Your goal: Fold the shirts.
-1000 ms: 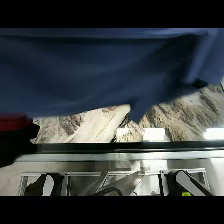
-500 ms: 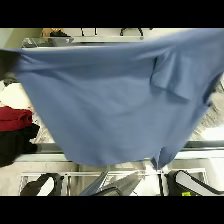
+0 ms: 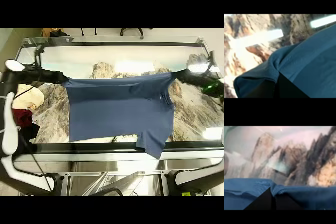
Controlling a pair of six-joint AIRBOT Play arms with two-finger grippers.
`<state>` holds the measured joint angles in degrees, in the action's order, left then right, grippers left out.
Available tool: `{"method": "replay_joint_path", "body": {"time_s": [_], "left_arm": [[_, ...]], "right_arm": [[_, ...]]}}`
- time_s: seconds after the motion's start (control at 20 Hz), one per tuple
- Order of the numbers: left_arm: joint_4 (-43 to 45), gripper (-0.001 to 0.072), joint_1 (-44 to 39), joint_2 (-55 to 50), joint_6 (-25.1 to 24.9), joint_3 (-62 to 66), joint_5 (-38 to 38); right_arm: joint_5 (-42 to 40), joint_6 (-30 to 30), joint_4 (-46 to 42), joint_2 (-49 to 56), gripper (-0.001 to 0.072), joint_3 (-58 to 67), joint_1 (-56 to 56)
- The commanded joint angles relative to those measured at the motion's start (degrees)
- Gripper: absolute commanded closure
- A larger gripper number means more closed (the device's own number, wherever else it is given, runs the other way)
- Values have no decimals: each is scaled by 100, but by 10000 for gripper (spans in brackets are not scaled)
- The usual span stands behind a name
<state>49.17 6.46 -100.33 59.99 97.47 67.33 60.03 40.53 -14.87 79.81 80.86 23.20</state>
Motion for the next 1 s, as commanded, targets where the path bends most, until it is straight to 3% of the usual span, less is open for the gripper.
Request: {"method": "replay_joint_path", "body": {"time_s": [0.0,0.2,0.5,0.95], "left_arm": [[94,690,-11,-1108,501,953,50],[754,690,-92,-1508,894,1805,654],[2103,690,-516,-1528,1554,1425,813],[2326,690,-662,-1534,1615,1137,544]], "right_arm": [[-387,-155,162,1123,691,490,-219],[-385,-153,-269,1296,691,951,-203],[-365,632,-2660,1169,691,946,-225],[-267,619,-2800,1283,690,946,-321]]}}
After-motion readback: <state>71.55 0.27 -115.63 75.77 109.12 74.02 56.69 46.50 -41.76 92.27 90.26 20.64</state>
